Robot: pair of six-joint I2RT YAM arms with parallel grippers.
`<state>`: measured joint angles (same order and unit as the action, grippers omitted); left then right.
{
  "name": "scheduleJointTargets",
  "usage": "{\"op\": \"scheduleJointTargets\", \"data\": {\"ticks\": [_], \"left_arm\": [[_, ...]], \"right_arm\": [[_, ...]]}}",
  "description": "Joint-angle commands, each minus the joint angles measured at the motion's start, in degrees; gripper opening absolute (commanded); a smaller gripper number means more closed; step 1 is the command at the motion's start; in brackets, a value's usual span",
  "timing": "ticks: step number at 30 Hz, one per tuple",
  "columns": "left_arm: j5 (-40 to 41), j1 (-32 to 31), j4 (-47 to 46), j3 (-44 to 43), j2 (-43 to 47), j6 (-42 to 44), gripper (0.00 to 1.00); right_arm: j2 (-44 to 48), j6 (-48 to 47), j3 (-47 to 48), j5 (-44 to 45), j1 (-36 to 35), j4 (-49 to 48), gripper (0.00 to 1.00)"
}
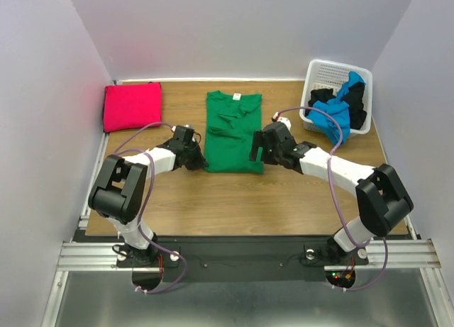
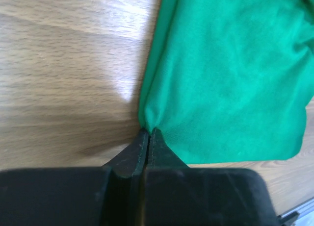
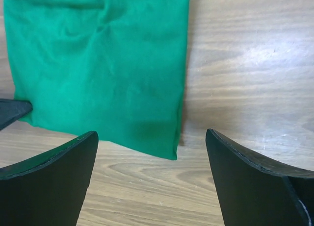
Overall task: Fold and stack the t-shirts
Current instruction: Fold the tshirt
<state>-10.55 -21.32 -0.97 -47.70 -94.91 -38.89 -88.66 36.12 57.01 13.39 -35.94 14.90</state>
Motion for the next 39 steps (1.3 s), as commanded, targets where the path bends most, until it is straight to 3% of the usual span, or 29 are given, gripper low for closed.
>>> {"op": "scheduleJointTargets", "data": {"ticks": [1, 5, 8, 12, 19, 20, 21, 22, 26, 27, 29, 34, 39], "left_arm": [[0.09, -0.21, 1.24, 0.94, -2.29, 1.10, 0.00], [1.05, -0.21, 1.32, 1.73, -1.24, 1.28, 0.00], [0.88, -0.21, 1.24, 2.70, -0.10, 1.10, 0.00], [1.23, -0.30, 1.32, 4.02, 0.96, 0.75, 0.00], [1.05, -0.30, 1.24, 4.37, 0.61, 0.31, 0.00], [1.14, -0.30, 1.24, 4.37, 0.61, 0.40, 0.00], [1.14, -0.30, 1.32, 4.29, 0.96, 0.40, 0.00], [1.14, -0.30, 1.32, 4.28, 0.96, 0.40, 0.00], [0.97, -0.30, 1.59, 4.46, 2.18, 0.49, 0.00], [1.05, -0.30, 1.59, 4.46, 2.19, 0.49, 0.00], [0.79, -0.39, 1.85, 5.16, 3.41, 0.31, 0.00], [0.35, -1.53, 2.20, 9.99, 10.96, -0.65, 0.00], [1.58, -8.10, 7.63, 15.26, 22.81, -4.07, 0.00]], "right_arm": [[-0.81, 3.69, -1.73, 0.05, 0.17, -1.54, 0.96], [-0.55, 5.10, -3.75, 2.96, 0.08, -1.62, 0.90], [-0.02, 5.54, -5.07, 3.48, 0.17, -1.62, 0.79], [-1.07, 6.07, -6.04, 5.60, 0.17, -1.71, 0.77], [-5.73, 5.89, -4.37, -0.01, 0.17, -5.22, 0.74], [-6.17, 5.81, -4.37, -1.07, 0.17, -5.84, 0.72], [-6.78, 6.59, -4.54, -3.08, 0.17, -6.89, 0.58], [-6.96, 6.60, -4.89, -3.37, 0.17, -6.90, 0.58], [-6.35, 9.40, -7.78, -5.03, 0.17, -7.78, 0.19], [-5.83, 9.84, -8.49, -5.39, 0.17, -7.86, 0.18], [-4.07, 10.90, -10.68, -6.35, 0.17, -8.04, 0.03], [2.16, 10.90, -15.34, -11.26, 0.17, -8.04, 0.00], [13.92, 8.36, -21.50, -22.42, 0.00, -6.73, 0.00]]}}
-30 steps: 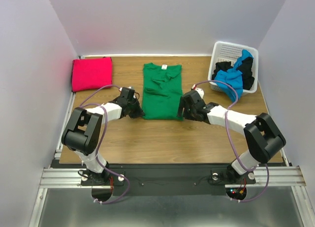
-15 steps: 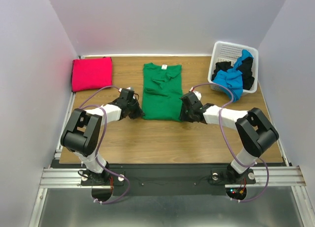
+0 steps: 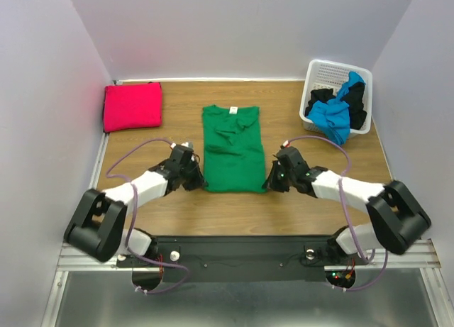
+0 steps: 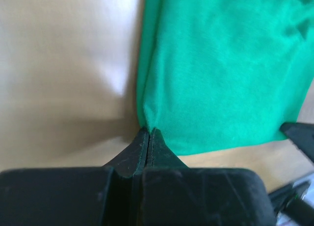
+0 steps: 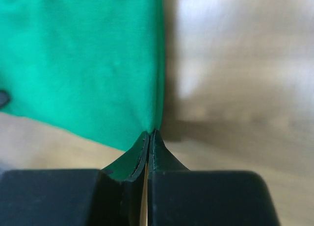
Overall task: Fold and stack the t-shirts
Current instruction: Fold the tshirt
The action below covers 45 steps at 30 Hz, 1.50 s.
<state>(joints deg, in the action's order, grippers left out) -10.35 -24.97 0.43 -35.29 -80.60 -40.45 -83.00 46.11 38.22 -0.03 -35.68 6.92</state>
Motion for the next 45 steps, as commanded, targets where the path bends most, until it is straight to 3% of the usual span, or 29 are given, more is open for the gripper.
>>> {"op": "scheduleJointTargets", "data": {"ticks": [1, 7, 12, 16, 22, 29, 45], "left_arm": [[1.56, -5.60, 7.21, 3.38, 10.53, -3.32, 0.00], [3.14, -8.16, 14.58, 2.95, 27.23, -7.63, 0.00], [6.73, -8.16, 19.34, -3.28, 32.08, -7.37, 0.00], [12.00, -8.16, 21.81, -9.18, 29.89, -6.84, 0.00], [16.15, -5.45, 20.41, -15.76, 20.93, -6.84, 0.00], [8.79, 2.64, 15.93, -20.17, 12.05, -2.89, 0.00], [7.45, 5.37, 14.60, -32.82, -0.69, 1.95, 0.00]], "right_arm": [[9.86, -1.72, -3.32, -10.06, -0.27, 2.56, 0.00], [23.73, -3.30, -1.32, -10.17, -0.62, 14.16, 0.00], [25.27, -5.14, 6.32, -7.44, -0.53, 17.07, 0.00], [19.47, -6.99, 11.61, -7.00, -0.62, 17.08, 0.00], [11.92, -6.38, 19.51, 4.32, -0.44, 16.81, 0.00], [4.53, -7.79, 26.20, 8.99, 0.52, 16.81, 0.00], [-5.15, -11.30, 36.66, 7.69, 6.14, 16.55, 0.00]]}}
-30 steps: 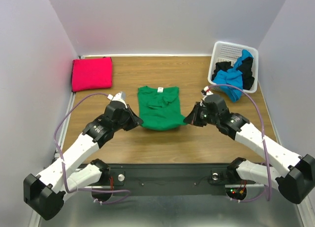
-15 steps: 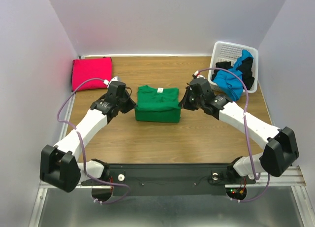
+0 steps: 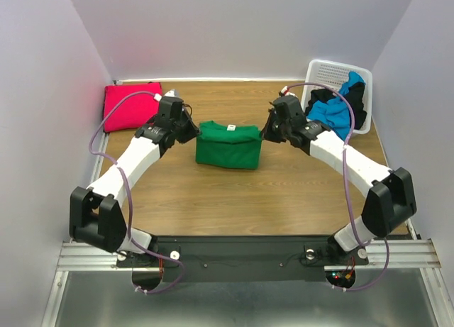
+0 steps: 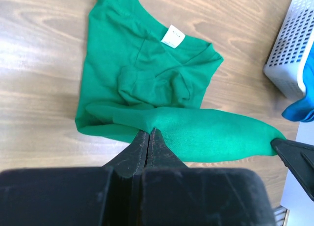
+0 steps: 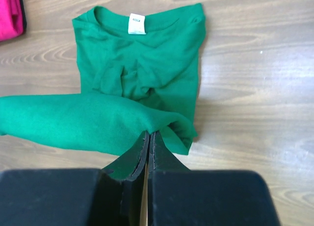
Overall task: Fold and stack the t-shirts
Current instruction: Fold the tshirt
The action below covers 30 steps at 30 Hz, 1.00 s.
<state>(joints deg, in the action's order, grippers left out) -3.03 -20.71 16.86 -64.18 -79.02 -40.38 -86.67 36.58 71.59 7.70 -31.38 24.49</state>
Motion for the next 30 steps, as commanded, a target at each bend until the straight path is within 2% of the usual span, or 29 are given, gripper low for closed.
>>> {"op": "scheduleJointTargets", "data": {"ticks": [1, 13, 23, 24, 26, 27, 28, 30], "left_arm": [[-0.05, 1.37, -2.01, -4.37, -3.06, 1.97, 0.00], [0.56, 3.31, -1.66, -13.77, -20.10, 2.33, 0.00], [1.62, 4.36, -1.74, -16.68, -26.36, 1.97, 0.00], [1.53, 4.45, -1.92, -16.68, -26.62, 2.23, 0.00], [0.92, 4.71, -1.83, -17.38, -26.97, 2.50, 0.02], [0.48, 4.80, -1.57, -17.81, -26.97, 2.85, 0.15], [0.65, 4.80, -0.09, -19.21, -27.06, 2.76, 0.54], [0.48, 4.80, 1.15, -20.28, -26.54, 3.46, 0.97]], "right_arm": [[-2.09, -1.86, 3.55, -0.49, 2.19, -1.02, 0.00], [-16.58, -3.44, 10.85, -3.23, 6.24, -3.04, 0.00], [-25.03, -5.38, 16.29, -6.82, 7.82, -4.71, 0.01], [-25.38, -5.38, 16.56, -6.91, 7.82, -4.63, 0.02], [-26.17, -5.29, 17.18, -6.91, 8.00, -4.63, 0.13], [-26.35, -5.29, 17.87, -6.91, 8.08, -4.63, 0.18], [-26.35, -5.90, 18.23, -7.26, 8.08, -4.54, 0.30], [-25.05, -6.60, 18.32, -7.35, 8.17, -4.28, 0.44]]}}
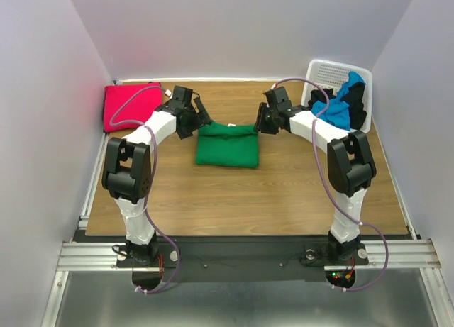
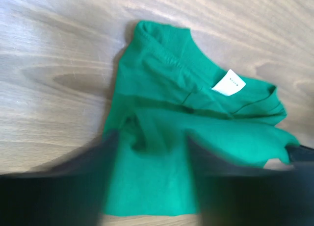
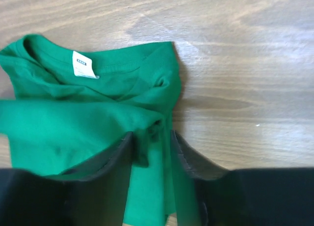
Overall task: Fold and stack the t-shirts
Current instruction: Fold the tshirt
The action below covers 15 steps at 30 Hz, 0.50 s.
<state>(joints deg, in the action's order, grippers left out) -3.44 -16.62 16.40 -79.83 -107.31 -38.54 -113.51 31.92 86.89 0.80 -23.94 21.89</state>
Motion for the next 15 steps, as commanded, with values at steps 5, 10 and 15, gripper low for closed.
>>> {"op": "scheduleJointTargets", "data": {"ticks": [5, 10, 15], "left_arm": [[2.12, 0.71, 1.96, -2.35, 7.28, 2.25, 0.99], [-1.29, 0.71, -2.24, 4.58, 13.26, 2.77, 0.99], [-9.45, 0.63, -8.13, 9.26, 13.62, 3.56, 0.99]], "right_arm": [[7.68, -2.83, -0.49, 0.26, 0.74, -1.32, 0.99], [12.26, -3.88, -4.44, -10.71, 0.65, -1.50, 1.00], [9.99, -5.11, -5.51, -21.88, 0.22, -2.73, 1.00]]}}
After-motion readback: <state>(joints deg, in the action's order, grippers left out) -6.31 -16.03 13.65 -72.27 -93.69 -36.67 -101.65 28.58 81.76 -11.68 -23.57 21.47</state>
